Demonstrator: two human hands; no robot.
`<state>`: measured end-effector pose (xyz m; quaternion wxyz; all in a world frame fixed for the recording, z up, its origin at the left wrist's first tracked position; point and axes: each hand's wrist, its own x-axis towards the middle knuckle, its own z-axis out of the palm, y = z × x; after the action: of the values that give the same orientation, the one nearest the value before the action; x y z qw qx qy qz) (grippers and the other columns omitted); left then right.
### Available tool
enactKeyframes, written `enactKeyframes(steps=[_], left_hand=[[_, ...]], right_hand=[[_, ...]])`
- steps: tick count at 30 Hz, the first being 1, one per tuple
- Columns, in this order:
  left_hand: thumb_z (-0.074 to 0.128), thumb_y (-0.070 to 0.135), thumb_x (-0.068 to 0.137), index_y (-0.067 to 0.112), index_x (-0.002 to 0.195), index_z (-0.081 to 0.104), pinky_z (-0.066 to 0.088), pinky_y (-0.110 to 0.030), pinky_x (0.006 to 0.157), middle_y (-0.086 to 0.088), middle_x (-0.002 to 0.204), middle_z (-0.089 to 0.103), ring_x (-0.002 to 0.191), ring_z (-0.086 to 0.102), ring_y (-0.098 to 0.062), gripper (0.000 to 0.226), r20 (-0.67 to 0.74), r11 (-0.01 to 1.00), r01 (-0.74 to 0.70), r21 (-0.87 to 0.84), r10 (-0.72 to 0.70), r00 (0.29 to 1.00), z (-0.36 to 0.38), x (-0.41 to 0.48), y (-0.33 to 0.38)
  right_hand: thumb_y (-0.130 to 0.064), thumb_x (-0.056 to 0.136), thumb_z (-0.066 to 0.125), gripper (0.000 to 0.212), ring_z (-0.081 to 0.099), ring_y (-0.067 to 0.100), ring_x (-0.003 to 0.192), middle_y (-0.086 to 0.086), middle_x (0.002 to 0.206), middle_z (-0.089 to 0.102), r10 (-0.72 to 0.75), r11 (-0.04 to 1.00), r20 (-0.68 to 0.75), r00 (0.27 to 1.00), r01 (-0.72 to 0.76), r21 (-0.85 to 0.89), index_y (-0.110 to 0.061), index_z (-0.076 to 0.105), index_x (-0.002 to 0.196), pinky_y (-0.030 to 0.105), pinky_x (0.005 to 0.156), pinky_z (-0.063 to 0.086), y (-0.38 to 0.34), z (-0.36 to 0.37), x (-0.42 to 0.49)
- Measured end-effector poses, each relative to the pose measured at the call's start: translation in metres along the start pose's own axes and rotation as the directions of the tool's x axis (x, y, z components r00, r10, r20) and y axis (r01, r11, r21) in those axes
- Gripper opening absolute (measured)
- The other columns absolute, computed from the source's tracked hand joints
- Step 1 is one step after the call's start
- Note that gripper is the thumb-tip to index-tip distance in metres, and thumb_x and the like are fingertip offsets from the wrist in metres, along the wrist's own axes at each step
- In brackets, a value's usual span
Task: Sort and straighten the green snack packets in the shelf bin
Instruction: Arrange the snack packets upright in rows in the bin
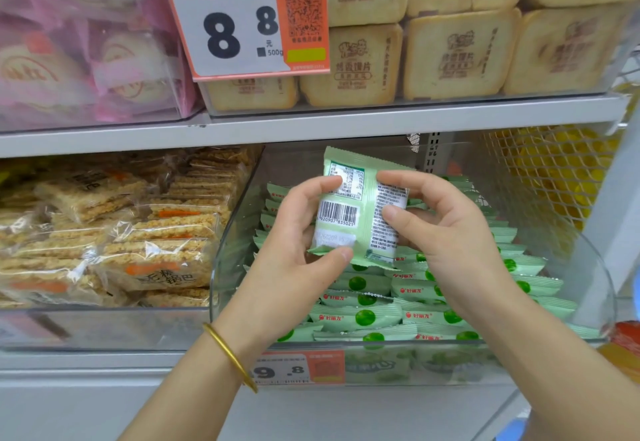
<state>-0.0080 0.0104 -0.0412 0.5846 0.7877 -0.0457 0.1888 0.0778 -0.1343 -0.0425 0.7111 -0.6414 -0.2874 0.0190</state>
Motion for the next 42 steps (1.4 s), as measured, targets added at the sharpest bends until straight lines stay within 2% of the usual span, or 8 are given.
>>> enactKeyframes(steps=[10,17,21,24,27,33,38,42], left_hand=[[0.046,0.002,0.094,0.012,0.107,0.052,0.05,-0.022,0.053,-0.012,0.098,0.066,0.064,0.064,-0.011,0.018,-0.23,0.87,0.25,-0.425,-0.371,0.899,-0.001,0.014,-0.004],[0.047,0.013,0.097,0.011,0.106,0.055,0.049,-0.025,0.052,-0.006,0.089,0.066,0.066,0.061,-0.015,0.013,-0.166,0.84,0.407,-0.359,-0.487,0.857,0.004,0.033,-0.003],[0.04,0.01,0.098,0.015,0.109,0.053,0.055,-0.035,0.069,-0.013,0.11,0.062,0.088,0.067,-0.022,0.017,-0.317,0.943,0.316,0.108,-0.268,0.91,-0.008,0.06,-0.022],[0.041,-0.004,0.09,0.011,0.123,0.057,0.036,-0.03,0.101,-0.012,0.131,0.052,0.121,0.047,-0.029,0.04,-0.229,0.727,0.227,0.648,-0.098,0.968,-0.012,0.074,-0.037],[0.041,-0.008,0.085,0.018,0.134,0.048,0.024,-0.033,0.108,-0.001,0.147,0.037,0.135,0.029,-0.022,0.056,-0.063,0.472,0.119,0.873,-0.132,0.989,-0.005,0.091,-0.046],[0.041,0.008,0.095,0.025,0.136,0.046,0.019,-0.038,0.112,0.001,0.144,0.039,0.136,0.026,-0.022,0.045,0.0,0.321,0.073,0.944,-0.221,0.975,-0.005,0.122,-0.065],[0.046,0.027,0.097,0.026,0.126,0.056,0.029,-0.032,0.103,-0.002,0.132,0.045,0.126,0.033,-0.025,0.031,-0.031,0.368,0.11,0.923,-0.214,0.976,-0.009,0.117,-0.071],[0.054,0.028,0.093,0.03,0.11,0.065,0.029,-0.032,0.103,0.001,0.126,0.049,0.124,0.037,-0.024,0.02,-0.119,0.463,0.208,0.862,-0.214,0.97,-0.011,0.111,-0.072]], right_hand=[[0.013,0.089,0.038,0.052,0.069,0.022,0.073,0.003,0.082,0.071,0.213,0.927,0.023,0.977,-0.21,0.31,-0.024,0.057,0.12,0.029,0.057,0.056,0.003,-0.011,0.01],[0.001,0.075,0.072,0.037,0.058,0.004,0.094,-0.005,0.102,0.064,0.116,0.95,0.004,0.993,-0.11,-0.294,-0.035,0.072,0.085,0.017,0.08,0.05,0.008,-0.017,0.016],[-0.016,0.08,0.072,0.013,0.056,0.005,0.083,-0.003,0.089,0.064,-0.113,0.86,-0.13,0.985,0.031,-0.509,-0.028,0.068,0.082,0.013,0.071,0.041,0.012,-0.023,0.026],[-0.017,0.084,0.068,0.006,0.053,0.005,0.07,-0.007,0.076,0.061,-0.167,0.811,-0.185,0.968,0.028,-0.585,-0.019,0.063,0.082,0.009,0.062,0.037,0.016,-0.025,0.032],[-0.022,0.088,0.064,0.01,0.046,0.002,0.059,-0.006,0.067,0.054,-0.173,0.722,-0.199,0.965,-0.013,-0.691,-0.014,0.059,0.084,0.009,0.055,0.034,0.022,-0.025,0.039],[-0.027,0.091,0.059,0.018,0.058,0.02,0.06,0.003,0.068,0.06,-0.077,0.679,-0.223,0.972,-0.112,-0.726,-0.009,0.056,0.088,0.032,0.055,0.047,0.03,-0.022,0.047],[-0.024,0.091,0.06,0.015,0.05,0.017,0.059,-0.001,0.069,0.054,-0.08,0.713,-0.227,0.971,-0.103,-0.693,-0.01,0.054,0.092,0.025,0.047,0.031,0.027,-0.019,0.061],[-0.02,0.092,0.059,0.029,0.058,0.029,0.101,0.011,0.112,0.066,-0.149,0.7,-0.183,0.972,-0.027,-0.713,-0.008,0.06,0.119,0.012,0.07,0.028,0.028,-0.008,0.074]])
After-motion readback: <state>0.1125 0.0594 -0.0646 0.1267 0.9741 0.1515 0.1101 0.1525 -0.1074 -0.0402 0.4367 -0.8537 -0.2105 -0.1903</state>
